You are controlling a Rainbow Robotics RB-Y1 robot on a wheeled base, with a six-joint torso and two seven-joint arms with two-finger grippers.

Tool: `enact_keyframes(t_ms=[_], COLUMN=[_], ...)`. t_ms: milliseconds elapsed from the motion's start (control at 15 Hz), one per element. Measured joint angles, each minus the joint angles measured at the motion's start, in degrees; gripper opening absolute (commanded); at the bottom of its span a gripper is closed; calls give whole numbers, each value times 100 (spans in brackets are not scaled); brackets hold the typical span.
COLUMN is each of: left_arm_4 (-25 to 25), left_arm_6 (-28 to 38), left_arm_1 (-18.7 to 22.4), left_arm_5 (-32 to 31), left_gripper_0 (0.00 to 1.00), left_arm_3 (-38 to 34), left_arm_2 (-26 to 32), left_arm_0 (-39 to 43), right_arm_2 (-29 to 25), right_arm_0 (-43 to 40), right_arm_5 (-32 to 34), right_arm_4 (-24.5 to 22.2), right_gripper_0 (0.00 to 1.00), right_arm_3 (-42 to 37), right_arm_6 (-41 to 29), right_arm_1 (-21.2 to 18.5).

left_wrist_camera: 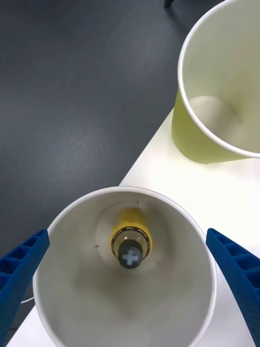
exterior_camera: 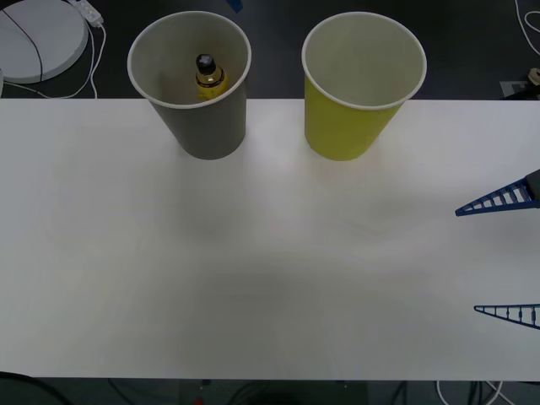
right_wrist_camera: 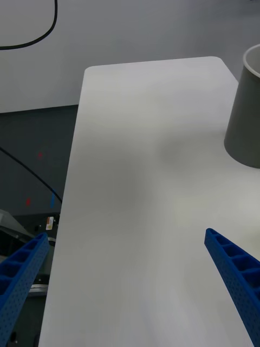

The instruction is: Put the can into the green bin and the plastic bottle into the gray bin

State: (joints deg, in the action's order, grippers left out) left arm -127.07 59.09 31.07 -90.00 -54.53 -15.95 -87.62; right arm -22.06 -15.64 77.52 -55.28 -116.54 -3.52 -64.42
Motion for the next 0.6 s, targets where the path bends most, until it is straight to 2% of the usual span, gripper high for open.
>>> enact_keyframes(t_ms=[200, 400, 600], left_arm_4=[149, 372, 841], left_arm_6=[0, 119, 230], left_arm_1=[117, 363, 727], left_arm_5=[0, 0, 0], left_gripper_0=[100, 100, 100], left_arm_3=[-131, -804, -1406], left_arm_2=[-4, -4, -5], left_arm_0=[121, 520, 916], right_arm_2=[0, 0, 0], right_arm_0=[0, 0, 0], right_arm_5=[0, 0, 0], right_arm_4=[0, 0, 0], right_gripper_0=[100, 100, 100], right_arm_3=[0, 0, 0], right_arm_6=[0, 0, 0], right_arm_1=[0, 0, 0])
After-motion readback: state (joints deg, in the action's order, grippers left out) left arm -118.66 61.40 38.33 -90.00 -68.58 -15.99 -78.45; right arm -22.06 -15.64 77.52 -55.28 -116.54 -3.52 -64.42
